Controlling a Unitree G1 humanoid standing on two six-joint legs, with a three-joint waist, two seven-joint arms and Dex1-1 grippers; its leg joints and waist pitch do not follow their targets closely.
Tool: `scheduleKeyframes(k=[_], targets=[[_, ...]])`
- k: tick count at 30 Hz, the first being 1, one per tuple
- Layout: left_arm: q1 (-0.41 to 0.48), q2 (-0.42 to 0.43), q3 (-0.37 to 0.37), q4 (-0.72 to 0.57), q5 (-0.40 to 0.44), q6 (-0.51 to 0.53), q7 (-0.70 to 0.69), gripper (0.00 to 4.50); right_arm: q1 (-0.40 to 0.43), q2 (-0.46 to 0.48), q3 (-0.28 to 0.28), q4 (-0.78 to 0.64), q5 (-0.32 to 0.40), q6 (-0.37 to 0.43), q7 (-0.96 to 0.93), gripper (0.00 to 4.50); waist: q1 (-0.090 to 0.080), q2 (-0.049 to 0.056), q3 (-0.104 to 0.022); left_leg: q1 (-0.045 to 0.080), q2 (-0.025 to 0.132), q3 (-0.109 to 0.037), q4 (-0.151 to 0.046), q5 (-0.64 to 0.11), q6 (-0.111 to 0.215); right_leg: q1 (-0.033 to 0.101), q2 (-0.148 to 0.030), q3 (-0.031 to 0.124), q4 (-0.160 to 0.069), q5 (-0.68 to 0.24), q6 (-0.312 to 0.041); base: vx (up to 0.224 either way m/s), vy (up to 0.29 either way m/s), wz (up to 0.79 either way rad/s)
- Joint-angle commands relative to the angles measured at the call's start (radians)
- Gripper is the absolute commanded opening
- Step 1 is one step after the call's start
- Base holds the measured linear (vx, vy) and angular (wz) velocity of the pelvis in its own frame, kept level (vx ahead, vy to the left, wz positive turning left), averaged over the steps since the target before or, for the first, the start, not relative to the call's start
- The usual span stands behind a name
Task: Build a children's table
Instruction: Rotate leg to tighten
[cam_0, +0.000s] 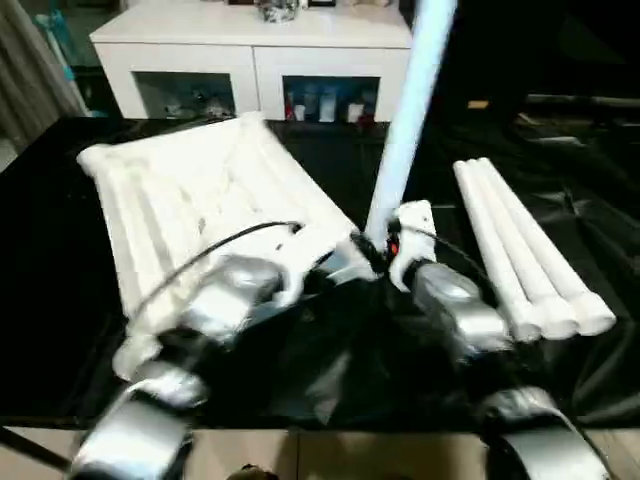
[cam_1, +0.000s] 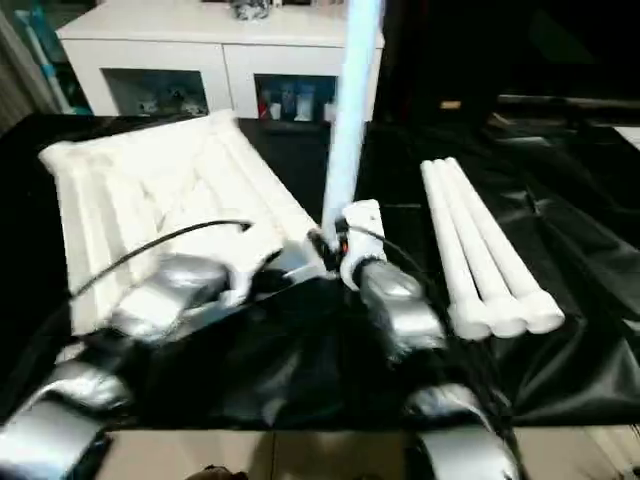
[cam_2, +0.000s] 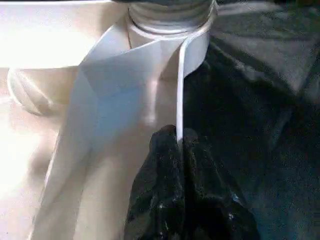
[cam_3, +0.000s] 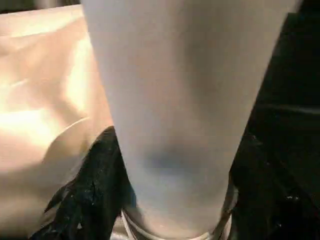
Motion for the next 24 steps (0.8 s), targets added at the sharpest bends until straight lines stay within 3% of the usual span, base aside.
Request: scheduleKeyframes(k=[1, 2, 3, 4, 5, 6, 7, 8, 9, 10, 11, 12, 14, 17, 18, 20, 23, 24], targets=[[-0.02, -0.008, 0.016, 0.032, 0.031, 0.023, 0.078, 0.0, 0.025, 0.026, -0.015, 0.092, 0.002, 0.044, -0.062, 2.61, 0.005, 0.041, -0.037, -0.014, 0.089, -0.037, -0.213, -0.928, -0.122, 0.077, 0.016, -0.025, 0.066, -0.369, -0.092, -0.088, 0.048, -0.06], [-0.021, -0.011, 0.016, 0.032, 0.031, 0.023, 0.078, 0.0, 0.021, 0.029, -0.014, 0.096, 0.001, 0.045, -0.064, 2.61, 0.005, 0.041, -0.037, -0.014, 0.089, -0.037, -0.213, -0.928, -0.122, 0.077, 0.016, -0.025, 0.066, -0.369, -0.092, -0.089, 0.003, 0.13], [-0.022, -0.013, 0.014, 0.032, 0.031, 0.024, 0.078, 0.0, 0.011, 0.035, -0.013, 0.106, 0.0, 0.044, -0.07, 2.61, 0.082, 0.029, -0.038, -0.09, 0.088, 0.029, -0.263, -0.972, -0.113, 0.105, 0.037, -0.02, 0.185, -0.205, -0.071, -0.089, 0.003, 0.13], [-0.023, -0.013, 0.01, 0.032, 0.033, 0.022, 0.074, 0.0, 0.002, 0.039, -0.013, 0.114, 0.0, 0.043, -0.077, 2.61, 0.06, -0.024, -0.069, 0.033, 0.052, 0.056, -0.19, -0.703, -0.092, 0.025, 0.005, 0.063, 0.116, -0.45, -0.051, 0.042, -0.101, 0.23], [-0.024, -0.012, 0.008, 0.033, 0.033, 0.019, 0.071, 0.0, -0.004, 0.04, -0.011, 0.119, -0.001, 0.038, -0.079, 2.61, 0.041, -0.066, -0.066, 0.11, 0.028, 0.016, -0.031, -0.549, -0.104, -0.064, -0.073, 0.088, -0.028, -0.774, -0.028, 0.09, -0.094, -0.16], [-0.023, -0.009, 0.008, 0.033, 0.032, 0.016, 0.068, 0.0, -0.013, 0.042, -0.012, 0.127, 0.0, 0.03, -0.077, 2.61, 0.057, -0.06, -0.051, 0.038, -0.011, -0.062, 0.065, -0.173, -0.003, -0.022, -0.153, 0.155, -0.109, -0.957, -0.083, 0.09, -0.094, -0.16], [-0.023, -0.007, 0.008, 0.034, 0.032, 0.015, 0.067, 0.0, -0.015, 0.042, -0.013, 0.129, 0.0, 0.027, -0.075, 2.61, 0.079, -0.041, -0.046, -0.053, 0.004, -0.096, 0.021, -0.044, -0.006, 0.076, -0.148, 0.118, -0.056, -0.796, -0.1, 0.098, 0.031, -0.33], [-0.023, -0.003, 0.006, 0.036, 0.034, 0.011, 0.065, 0.0, -0.021, 0.042, -0.017, 0.135, 0.0, 0.02, -0.068, 2.61, 0.088, -0.012, -0.058, -0.032, 0.033, -0.101, -0.034, -0.067, -0.035, 0.061, -0.109, 0.093, -0.036, -0.639, -0.123, 0.068, 0.033, -0.03], [-0.025, 0.001, 0.005, 0.039, 0.035, 0.006, 0.063, 0.0, -0.026, 0.04, -0.019, 0.14, -0.002, 0.015, -0.064, 2.61, 0.056, -0.018, -0.068, 0.008, 0.059, -0.097, -0.066, -0.142, -0.047, 0.017, -0.025, 0.065, 0.013, -0.285, -0.157, 0.068, 0.033, -0.03], [-0.027, 0.004, 0.006, 0.044, 0.035, 0.004, 0.061, 0.0, -0.03, 0.041, -0.028, 0.143, 0.003, 0.004, -0.054, 2.61, 0.049, 0.009, -0.082, 0.025, 0.057, -0.091, -0.068, -0.199, -0.047, 0.019, -0.026, 0.065, 0.029, -0.093, -0.223, 0.0, 0.0, 0.0], [-0.027, 0.004, 0.006, 0.044, 0.034, 0.004, 0.061, 0.0, -0.031, 0.041, -0.029, 0.143, 0.003, 0.003, -0.053, 2.61, 0.041, 0.011, -0.078, 0.021, 0.055, -0.086, -0.073, -0.242, -0.046, 0.02, -0.026, 0.068, 0.023, -0.063, -0.244, 0.0, 0.0, 0.0], [-0.029, 0.009, 0.004, 0.049, 0.033, -0.003, 0.056, 0.0, -0.034, 0.04, -0.039, 0.142, 0.009, -0.008, -0.038, 2.96, 0.031, 0.008, -0.073, 0.007, 0.05, -0.082, -0.08, -0.311, -0.048, 0.036, -0.03, 0.068, 0.017, -0.071, -0.261, 0.0, 0.0, 0.0], [-0.03, 0.013, 0.001, 0.05, 0.033, -0.013, 0.048, 0.0, -0.034, 0.032, -0.036, 0.133, 0.003, -0.022, -0.026, 3.17, 0.032, -0.001, -0.068, 0.008, 0.043, -0.072, -0.081, -0.368, -0.04, 0.037, -0.04, 0.073, -0.001, -0.16, -0.254, 0.0, 0.0, 0.0], [-0.021, 0.032, -0.007, 0.027, 0.033, -0.027, 0.012, 0.0, -0.027, 0.007, -0.021, 0.083, 0.007, -0.027, 0.041, 3.48, 0.038, -0.006, -0.069, 0.009, 0.042, -0.059, -0.083, -0.316, -0.01, 0.039, -0.05, 0.077, -0.018, -0.238, -0.227, 0.0, 0.0, 0.0], [-0.02, 0.033, -0.008, 0.025, 0.033, -0.027, 0.01, 0.0, -0.026, 0.005, -0.019, 0.079, 0.007, -0.027, 0.046, 3.57, 0.041, -0.005, -0.075, 0.003, 0.048, -0.056, -0.082, -0.23, 0.005, 0.043, -0.049, 0.075, -0.012, -0.163, -0.232, 0.0, 0.0, 0.0], [-0.011, 0.048, -0.018, 0.007, 0.034, -0.038, -0.012, 0.0, -0.016, -0.017, 0.005, 0.034, 0.0, -0.019, 0.103, 3.75, 0.04, -0.005, -0.076, -0.001, 0.048, -0.055, -0.081, -0.187, 0.012, 0.045, -0.046, 0.073, -0.006, -0.108, -0.241, 0.0, 0.0, 0.0], [0.009, 0.076, -0.034, -0.029, 0.033, -0.067, -0.054, 0.0, 0.008, -0.058, 0.035, -0.042, -0.002, -0.003, 0.193, 3.75, 0.043, -0.003, -0.087, -0.005, 0.05, -0.051, -0.069, -0.097, 0.048, 0.046, -0.042, 0.069, 0.01, 0.049, -0.262, 0.0, 0.0, 0.0], [0.026, 0.099, -0.042, -0.065, 0.026, -0.084, -0.092, 0.0, 0.032, -0.099, 0.057, -0.102, -0.001, 0.011, 0.269, 3.75, 0.043, -0.007, -0.088, -0.008, 0.048, -0.049, -0.065, -0.081, 0.066, 0.046, -0.039, 0.067, 0.015, 0.105, -0.269, 0.0, 0.0, 0.0]])
